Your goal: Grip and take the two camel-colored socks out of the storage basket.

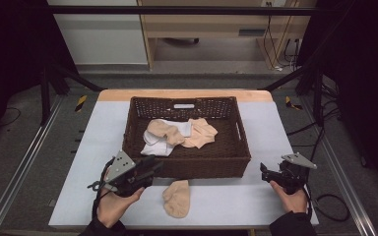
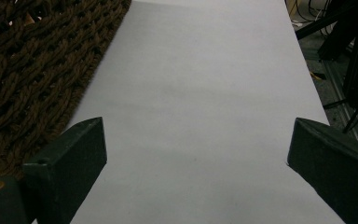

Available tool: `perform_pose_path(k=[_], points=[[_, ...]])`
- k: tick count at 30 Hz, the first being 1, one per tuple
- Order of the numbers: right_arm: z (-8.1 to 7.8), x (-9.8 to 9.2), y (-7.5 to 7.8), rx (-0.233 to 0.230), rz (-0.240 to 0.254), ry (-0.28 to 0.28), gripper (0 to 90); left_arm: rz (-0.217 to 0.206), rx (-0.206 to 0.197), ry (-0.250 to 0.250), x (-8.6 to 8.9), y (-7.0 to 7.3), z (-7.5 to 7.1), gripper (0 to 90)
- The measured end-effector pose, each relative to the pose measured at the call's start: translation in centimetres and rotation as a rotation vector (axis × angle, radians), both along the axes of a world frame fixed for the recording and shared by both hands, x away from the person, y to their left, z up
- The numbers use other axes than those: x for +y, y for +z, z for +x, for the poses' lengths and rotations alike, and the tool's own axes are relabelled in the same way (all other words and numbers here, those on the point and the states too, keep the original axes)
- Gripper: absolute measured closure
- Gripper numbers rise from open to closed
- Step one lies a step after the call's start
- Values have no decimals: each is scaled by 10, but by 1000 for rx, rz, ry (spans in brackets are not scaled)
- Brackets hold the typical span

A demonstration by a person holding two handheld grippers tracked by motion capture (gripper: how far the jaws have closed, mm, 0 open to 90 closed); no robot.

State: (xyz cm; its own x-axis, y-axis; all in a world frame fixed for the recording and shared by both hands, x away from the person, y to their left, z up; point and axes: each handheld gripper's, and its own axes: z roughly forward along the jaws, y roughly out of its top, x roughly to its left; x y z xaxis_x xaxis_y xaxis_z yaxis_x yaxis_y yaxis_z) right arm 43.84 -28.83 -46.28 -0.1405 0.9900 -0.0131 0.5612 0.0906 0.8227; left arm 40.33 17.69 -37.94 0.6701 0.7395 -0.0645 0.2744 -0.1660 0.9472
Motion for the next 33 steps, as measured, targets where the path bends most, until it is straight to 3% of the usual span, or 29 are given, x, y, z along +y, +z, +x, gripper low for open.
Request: perform_pose_path(k=[6, 11, 15, 25, 27, 33], points=[[0, 0, 0, -2, 1, 0, 47, -27, -19, 28, 0, 14, 14, 571], [1, -1, 0, -6, -2, 0, 46, -29, -23, 70, -2, 27, 39, 558], [2, -1, 0, -5, -2, 1, 47, -56, -19, 96, -6, 33, 60, 556], [3, -1, 2, -11, 1, -4, 44, -7, -30, 174, -26, 35, 112, 542], [3, -1, 2, -12, 0, -5, 43, -1, -34, 179, -28, 34, 116, 539], [5, 0, 1, -7, 6, -8, 40, 67, 8, 218, -37, 17, 150, 516]])
